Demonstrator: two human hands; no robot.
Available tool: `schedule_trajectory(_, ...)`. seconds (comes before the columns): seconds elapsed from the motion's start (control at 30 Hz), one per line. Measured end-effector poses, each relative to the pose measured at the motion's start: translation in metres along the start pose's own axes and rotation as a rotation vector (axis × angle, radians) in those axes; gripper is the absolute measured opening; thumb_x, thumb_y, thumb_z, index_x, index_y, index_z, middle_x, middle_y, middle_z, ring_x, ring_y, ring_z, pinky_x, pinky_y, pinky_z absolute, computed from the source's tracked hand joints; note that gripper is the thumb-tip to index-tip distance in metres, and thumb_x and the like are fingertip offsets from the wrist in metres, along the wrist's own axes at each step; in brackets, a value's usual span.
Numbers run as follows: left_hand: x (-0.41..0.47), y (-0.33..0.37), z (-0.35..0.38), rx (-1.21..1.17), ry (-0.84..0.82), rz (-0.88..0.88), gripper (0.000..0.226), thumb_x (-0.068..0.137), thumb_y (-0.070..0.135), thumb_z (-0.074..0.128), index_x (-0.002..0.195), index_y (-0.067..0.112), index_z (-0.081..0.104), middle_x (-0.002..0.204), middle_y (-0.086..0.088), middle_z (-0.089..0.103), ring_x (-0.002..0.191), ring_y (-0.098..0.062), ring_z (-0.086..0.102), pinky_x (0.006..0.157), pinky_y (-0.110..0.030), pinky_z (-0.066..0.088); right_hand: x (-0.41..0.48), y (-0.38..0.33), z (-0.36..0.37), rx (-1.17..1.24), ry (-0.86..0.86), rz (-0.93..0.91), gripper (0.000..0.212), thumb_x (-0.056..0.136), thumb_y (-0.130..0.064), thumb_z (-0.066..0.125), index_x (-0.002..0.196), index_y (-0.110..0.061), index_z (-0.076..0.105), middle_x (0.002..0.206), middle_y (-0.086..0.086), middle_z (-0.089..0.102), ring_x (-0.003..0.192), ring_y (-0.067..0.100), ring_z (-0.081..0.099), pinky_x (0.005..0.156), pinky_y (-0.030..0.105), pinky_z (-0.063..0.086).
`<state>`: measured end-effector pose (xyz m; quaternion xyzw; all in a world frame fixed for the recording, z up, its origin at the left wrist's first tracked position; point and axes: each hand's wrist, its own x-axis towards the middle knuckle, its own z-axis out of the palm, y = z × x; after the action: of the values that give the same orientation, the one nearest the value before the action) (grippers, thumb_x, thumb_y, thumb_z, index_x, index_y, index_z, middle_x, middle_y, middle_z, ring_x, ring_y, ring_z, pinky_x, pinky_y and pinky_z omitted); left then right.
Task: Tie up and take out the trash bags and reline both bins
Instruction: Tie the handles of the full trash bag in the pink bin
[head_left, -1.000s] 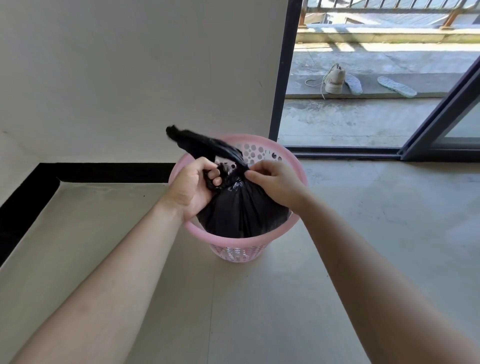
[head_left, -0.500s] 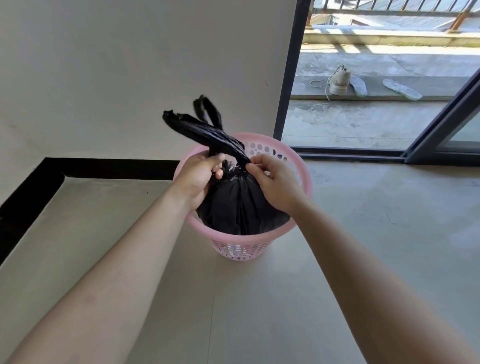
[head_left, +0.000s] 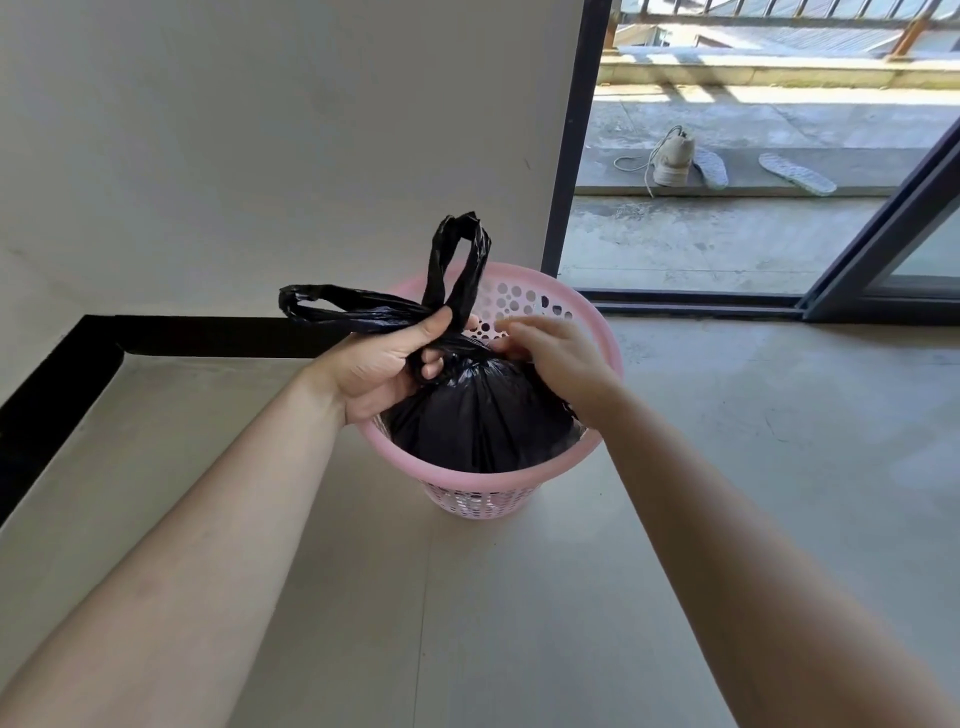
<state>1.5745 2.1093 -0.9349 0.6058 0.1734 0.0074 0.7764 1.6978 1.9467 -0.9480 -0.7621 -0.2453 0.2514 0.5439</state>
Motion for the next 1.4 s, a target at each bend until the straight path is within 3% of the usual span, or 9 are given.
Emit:
schedule_trajectory(0.2,-0.006,0.006,0.015,0.104,-0.094,-0.052,0.047,0.096,0.034,0.052,0.126,-0.002,0.06,0.064,0.001,0.04,0.062,-0.011,0.041,0.07,-0.023,0.036,0.002,-0.02,-0.02,0.561,0.038,0.152,0.073,0.086,-0.073,0.047,0.135,-0.018,0.054,0.113,-0.002,0.073,0.11,0.014,0.065,0.096,0.037,0.049)
schedule_trajectory(0.37,-0.007,0.006,0.024,0.145,-0.199,-0.07,0.029,0.096,0.037,0.054,0.103,0.011,0.067,0.07,-0.002,0.046,0.066,-0.014,0.046,0.071,-0.029,0.039,-0.008,-0.049,-0.017,0.823,-0.184,0.102,0.038,0.095,-0.047,0.057,0.114,-0.014,0.063,0.097,0.0,0.068,0.098,0.016,0.063,0.092,0.033,0.05)
schedule_trajectory(0.47,-0.007,0.0,0.019,0.122,-0.211,-0.121,0.028,0.095,0.045,0.055,0.102,0.018,0.06,0.075,0.001,0.056,0.067,-0.012,0.05,0.071,-0.029,0.039,-0.005,-0.058,-0.009,0.994,-0.094,0.106,0.02,0.1,-0.026,0.056,0.1,-0.007,0.064,0.077,0.004,0.054,0.075,0.018,0.061,0.089,0.039,0.054)
schedule_trajectory(0.57,-0.008,-0.001,0.016,0.001,-0.151,-0.171,0.032,0.092,0.046,0.05,0.105,0.019,0.063,0.082,0.005,0.068,0.066,-0.007,0.054,0.061,-0.021,0.046,0.001,-0.061,-0.011,1.295,0.038,0.153,0.034,0.103,-0.024,0.045,0.072,-0.013,0.054,0.055,-0.002,0.033,0.044,0.011,0.039,0.068,0.033,0.053)
schedule_trajectory(0.7,-0.004,0.003,0.012,-0.241,-0.031,-0.14,0.028,0.098,0.041,0.045,0.108,0.028,0.067,0.089,0.001,0.074,0.069,-0.005,0.059,0.064,-0.019,0.053,0.0,-0.053,-0.016,1.405,0.09,0.228,0.037,0.098,-0.025,0.049,0.063,-0.016,0.045,0.051,-0.007,0.017,0.035,0.008,0.017,0.04,0.021,0.031)
schedule_trajectory(0.9,0.005,0.002,0.019,-0.294,0.13,-0.098,0.015,0.096,0.031,0.056,0.088,0.023,0.067,0.079,0.0,0.07,0.066,-0.008,0.06,0.074,-0.024,0.048,-0.007,-0.051,-0.007,1.41,-0.078,0.344,0.032,0.102,-0.02,0.047,0.072,-0.012,0.044,0.05,-0.006,0.021,0.033,0.006,0.023,0.042,0.022,0.042)
schedule_trajectory(1.13,0.0,0.0,0.012,-0.292,0.279,0.07,0.022,0.078,-0.006,0.068,0.08,0.016,0.066,0.084,-0.003,0.073,0.083,-0.014,0.07,0.083,-0.026,0.054,-0.004,-0.043,-0.007,0.794,0.048,0.385,0.021,0.102,-0.022,0.051,0.084,-0.011,0.05,0.059,0.002,0.041,0.044,0.01,0.042,0.058,0.035,0.06)
schedule_trajectory(1.27,-0.007,0.003,0.004,-0.007,0.209,0.125,0.028,0.08,-0.01,0.068,0.079,0.017,0.061,0.087,-0.006,0.073,0.088,-0.017,0.071,0.086,-0.028,0.051,-0.001,-0.04,-0.025,-0.215,0.289,-0.082,0.024,0.098,-0.029,0.057,0.118,-0.017,0.064,0.101,-0.002,0.063,0.08,0.01,0.06,0.077,0.028,0.055)
schedule_trajectory(1.4,-0.01,0.007,0.008,0.095,0.093,0.142,0.03,0.077,-0.012,0.071,0.08,0.015,0.057,0.093,-0.013,0.069,0.095,-0.022,0.069,0.085,-0.027,0.054,0.002,-0.037,-0.022,-0.297,0.002,-0.318,0.046,0.091,-0.003,0.055,0.132,-0.022,0.059,0.11,-0.015,0.066,0.105,0.001,0.06,0.092,0.013,0.042)
